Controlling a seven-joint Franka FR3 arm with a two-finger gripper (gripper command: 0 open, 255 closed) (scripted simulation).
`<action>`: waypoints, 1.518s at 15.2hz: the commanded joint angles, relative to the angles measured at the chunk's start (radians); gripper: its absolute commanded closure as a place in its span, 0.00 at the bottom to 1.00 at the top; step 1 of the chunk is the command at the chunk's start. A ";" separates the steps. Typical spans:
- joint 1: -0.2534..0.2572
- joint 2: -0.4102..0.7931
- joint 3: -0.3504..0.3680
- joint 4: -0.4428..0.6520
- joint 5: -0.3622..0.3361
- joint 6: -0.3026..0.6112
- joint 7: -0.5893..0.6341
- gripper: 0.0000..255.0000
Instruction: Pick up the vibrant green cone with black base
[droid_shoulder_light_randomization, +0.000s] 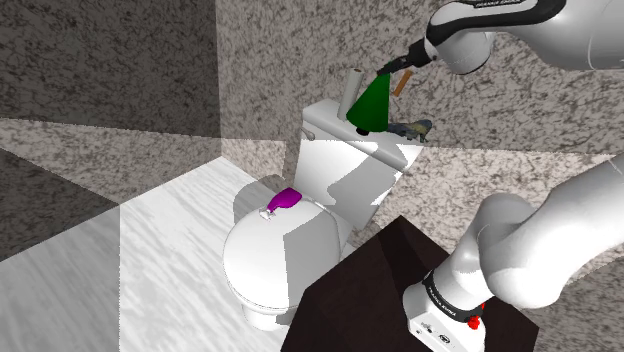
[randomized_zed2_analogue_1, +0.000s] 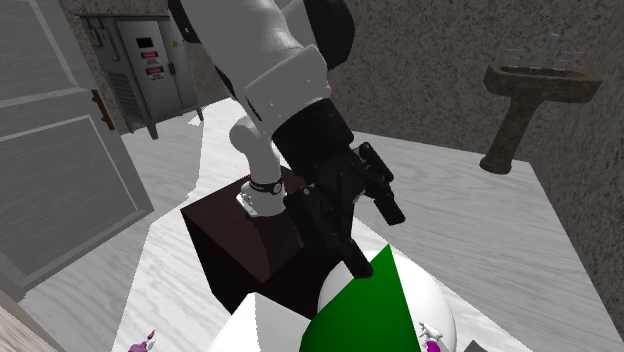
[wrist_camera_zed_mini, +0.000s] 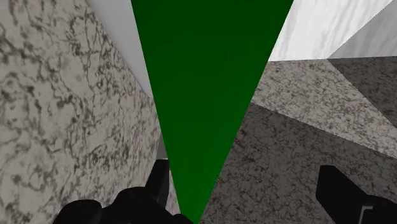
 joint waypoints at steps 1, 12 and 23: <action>0.119 0.066 -0.139 0.075 0.145 0.002 -0.152 0.00; 0.242 0.123 -0.271 0.045 0.322 0.056 -0.322 1.00; 0.212 0.110 -0.239 0.054 0.278 0.044 -0.281 1.00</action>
